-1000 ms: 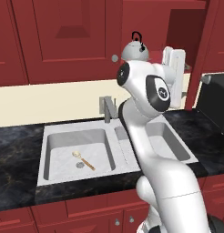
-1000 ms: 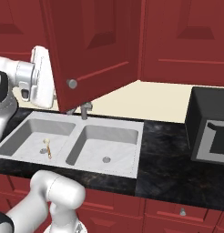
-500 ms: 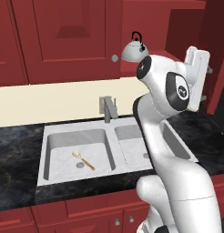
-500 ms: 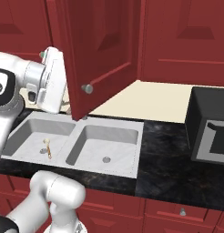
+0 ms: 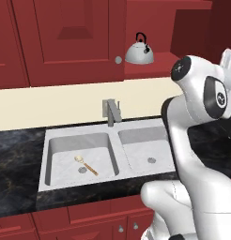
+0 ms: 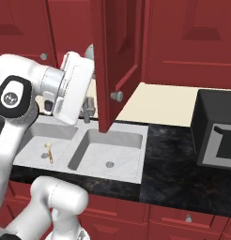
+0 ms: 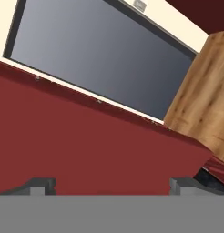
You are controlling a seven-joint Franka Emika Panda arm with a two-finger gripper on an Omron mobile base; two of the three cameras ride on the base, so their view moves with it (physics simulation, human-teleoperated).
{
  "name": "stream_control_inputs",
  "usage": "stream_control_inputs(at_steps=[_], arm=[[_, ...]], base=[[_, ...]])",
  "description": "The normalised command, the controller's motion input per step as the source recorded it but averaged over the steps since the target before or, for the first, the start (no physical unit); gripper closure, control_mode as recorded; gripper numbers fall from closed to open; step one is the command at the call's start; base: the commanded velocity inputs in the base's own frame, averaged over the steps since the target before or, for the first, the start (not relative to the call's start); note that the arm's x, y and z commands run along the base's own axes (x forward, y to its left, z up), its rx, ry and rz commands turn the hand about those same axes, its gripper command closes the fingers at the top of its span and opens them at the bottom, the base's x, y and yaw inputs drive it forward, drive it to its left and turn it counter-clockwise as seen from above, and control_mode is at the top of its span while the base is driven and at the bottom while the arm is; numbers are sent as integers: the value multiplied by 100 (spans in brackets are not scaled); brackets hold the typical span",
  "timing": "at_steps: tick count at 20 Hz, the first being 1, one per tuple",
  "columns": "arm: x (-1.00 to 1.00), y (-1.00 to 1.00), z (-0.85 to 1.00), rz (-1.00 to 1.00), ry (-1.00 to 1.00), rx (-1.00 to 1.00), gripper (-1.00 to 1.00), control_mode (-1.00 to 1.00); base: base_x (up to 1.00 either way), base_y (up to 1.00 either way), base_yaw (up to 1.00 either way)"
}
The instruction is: Open the cabinet, pick the kettle from the cabinet, and place it in the sink.
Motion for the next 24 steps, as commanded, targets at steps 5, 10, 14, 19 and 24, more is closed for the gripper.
stream_control_inputs(at_steps=[5, 10, 14, 19, 24], arm=[[-24, -56, 0, 0, 2, 4, -100, -100], [-14, -40, 0, 0, 6, 2, -100, -100], [12, 24, -1, 13, 15, 0, -100, -100], [11, 50, 2, 24, 20, -5, -100, -100], [0, 52, 10, 39, 24, -10, -100, -100]], base=[[0, 0, 0], [0, 0, 0], [0, 0, 0], [0, 0, 0], [0, 0, 0]])
